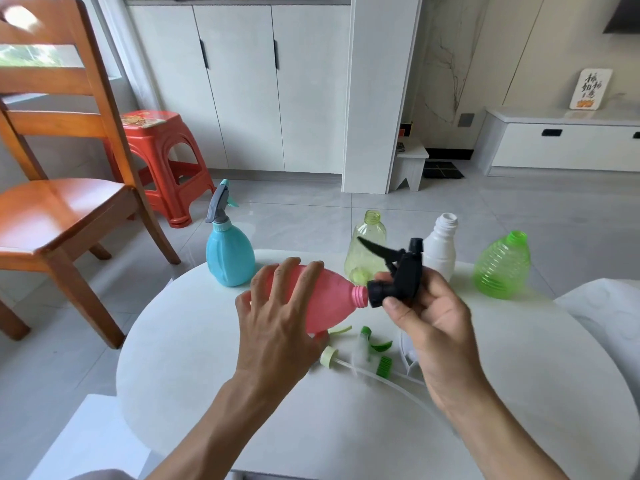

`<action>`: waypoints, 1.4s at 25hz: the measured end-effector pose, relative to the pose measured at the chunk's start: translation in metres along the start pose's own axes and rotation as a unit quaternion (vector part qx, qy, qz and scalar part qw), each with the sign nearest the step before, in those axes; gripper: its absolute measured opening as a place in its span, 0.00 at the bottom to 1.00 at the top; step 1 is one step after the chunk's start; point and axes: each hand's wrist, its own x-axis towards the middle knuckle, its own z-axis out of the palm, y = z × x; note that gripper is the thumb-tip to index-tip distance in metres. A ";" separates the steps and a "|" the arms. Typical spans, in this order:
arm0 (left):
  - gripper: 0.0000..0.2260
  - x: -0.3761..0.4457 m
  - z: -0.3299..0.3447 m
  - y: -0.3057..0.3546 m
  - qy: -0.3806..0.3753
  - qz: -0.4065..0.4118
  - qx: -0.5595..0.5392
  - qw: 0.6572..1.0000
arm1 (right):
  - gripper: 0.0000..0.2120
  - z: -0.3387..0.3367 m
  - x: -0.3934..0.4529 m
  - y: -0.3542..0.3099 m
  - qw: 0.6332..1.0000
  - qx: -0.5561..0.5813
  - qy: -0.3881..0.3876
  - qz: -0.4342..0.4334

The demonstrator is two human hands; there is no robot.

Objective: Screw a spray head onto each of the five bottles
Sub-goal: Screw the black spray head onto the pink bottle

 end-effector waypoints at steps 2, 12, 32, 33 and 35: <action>0.42 -0.001 -0.001 0.001 -0.001 0.001 0.004 1.000 | 0.19 0.001 0.000 0.003 1.000 -0.007 -0.017 0.015; 0.44 -0.004 -0.001 -0.004 -0.012 0.015 0.006 1.000 | 0.18 -0.007 0.005 -0.001 0.989 -0.092 -0.112 0.005; 0.42 -0.004 0.003 -0.021 0.019 0.091 0.009 0.996 | 0.08 -0.008 -0.005 -0.005 0.822 -0.519 -0.200 -0.125; 0.42 -0.005 0.003 -0.023 0.025 0.097 0.009 0.995 | 0.09 -0.004 -0.008 -0.008 0.887 -0.420 -0.191 -0.021; 0.41 -0.006 0.002 -0.024 0.037 0.116 0.014 0.993 | 0.11 0.003 -0.013 -0.016 0.952 -0.178 -0.156 0.192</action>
